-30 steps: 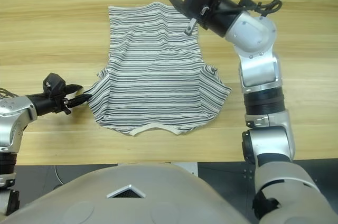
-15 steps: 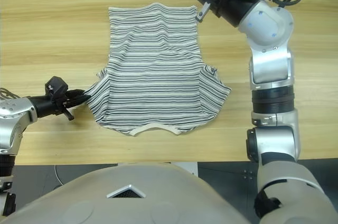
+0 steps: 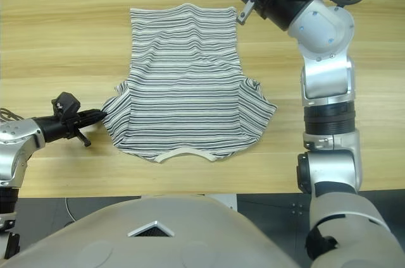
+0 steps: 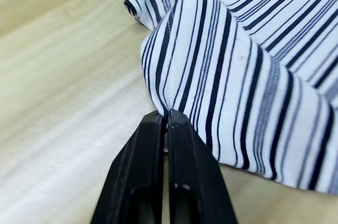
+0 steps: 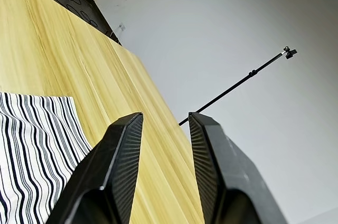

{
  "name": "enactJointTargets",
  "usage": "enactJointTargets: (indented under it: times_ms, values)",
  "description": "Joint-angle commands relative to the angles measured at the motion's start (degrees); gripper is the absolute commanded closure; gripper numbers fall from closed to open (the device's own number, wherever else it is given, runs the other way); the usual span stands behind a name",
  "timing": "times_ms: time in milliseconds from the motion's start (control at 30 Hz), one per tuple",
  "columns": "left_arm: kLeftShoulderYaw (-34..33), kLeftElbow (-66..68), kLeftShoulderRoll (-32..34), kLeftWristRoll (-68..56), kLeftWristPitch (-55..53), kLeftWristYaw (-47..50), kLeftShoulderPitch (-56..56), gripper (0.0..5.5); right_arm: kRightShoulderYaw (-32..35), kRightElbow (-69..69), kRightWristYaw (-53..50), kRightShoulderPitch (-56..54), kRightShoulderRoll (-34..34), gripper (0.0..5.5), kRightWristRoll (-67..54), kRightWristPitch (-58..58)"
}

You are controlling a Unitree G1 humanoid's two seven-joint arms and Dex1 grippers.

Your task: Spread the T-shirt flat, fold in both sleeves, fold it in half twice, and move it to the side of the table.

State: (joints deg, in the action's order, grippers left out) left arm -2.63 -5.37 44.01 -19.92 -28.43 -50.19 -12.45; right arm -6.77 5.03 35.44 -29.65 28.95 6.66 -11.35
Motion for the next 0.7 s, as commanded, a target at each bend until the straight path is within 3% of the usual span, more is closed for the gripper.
enactJointTargets:
  times_ms: [33, 433, 700]
  values:
    - [-3.78, -3.08, 0.78, -6.07, -5.46, -2.79, 0.65, 5.39, -0.12, 0.04, -0.29, -1.07, 0.24, 3.91, 0.38, -0.08]
    - [-6.4, -10.1, 1.94, -11.39, -10.07, -4.44, -0.13, 5.39, -1.15, -0.52, -0.41, -0.85, -0.35, 3.91, 0.51, 0.45]
    - [-5.31, -15.52, -0.7, -16.11, -14.75, -2.14, 1.9, 5.39, -2.12, -1.0, -0.74, -0.35, -1.18, 3.91, 1.04, 0.67]
